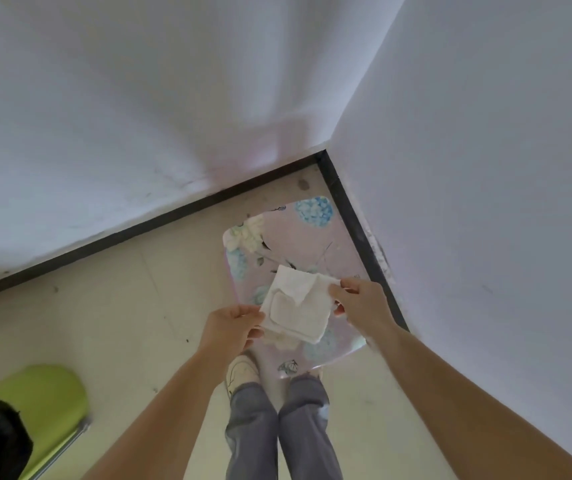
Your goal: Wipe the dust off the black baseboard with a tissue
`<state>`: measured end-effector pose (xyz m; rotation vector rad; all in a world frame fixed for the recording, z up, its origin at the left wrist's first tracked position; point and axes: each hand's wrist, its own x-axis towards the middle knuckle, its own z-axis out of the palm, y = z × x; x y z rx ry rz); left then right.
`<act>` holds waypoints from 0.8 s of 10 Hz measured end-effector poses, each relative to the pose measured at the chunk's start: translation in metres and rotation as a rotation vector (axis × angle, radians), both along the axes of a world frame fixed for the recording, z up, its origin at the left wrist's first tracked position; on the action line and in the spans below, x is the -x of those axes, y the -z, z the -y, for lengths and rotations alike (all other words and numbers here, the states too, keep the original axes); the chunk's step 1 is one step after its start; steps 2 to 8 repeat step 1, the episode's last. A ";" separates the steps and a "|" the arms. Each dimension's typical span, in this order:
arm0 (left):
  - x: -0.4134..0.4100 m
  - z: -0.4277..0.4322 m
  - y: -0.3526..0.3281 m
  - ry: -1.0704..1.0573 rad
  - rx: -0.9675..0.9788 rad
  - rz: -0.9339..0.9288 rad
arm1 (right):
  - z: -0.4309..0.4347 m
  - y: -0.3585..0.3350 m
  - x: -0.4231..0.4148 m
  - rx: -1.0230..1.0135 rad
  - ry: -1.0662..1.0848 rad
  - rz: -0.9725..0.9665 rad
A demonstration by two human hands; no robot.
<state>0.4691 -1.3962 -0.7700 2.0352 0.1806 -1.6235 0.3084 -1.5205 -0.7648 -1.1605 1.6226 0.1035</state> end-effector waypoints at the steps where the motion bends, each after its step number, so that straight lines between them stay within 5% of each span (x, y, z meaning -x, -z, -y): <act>1: 0.001 -0.001 0.014 0.044 -0.017 0.014 | 0.003 0.015 -0.002 0.029 -0.013 -0.007; 8: 0.001 -0.001 0.014 0.044 -0.017 0.014 | 0.003 0.015 -0.002 0.029 -0.013 -0.007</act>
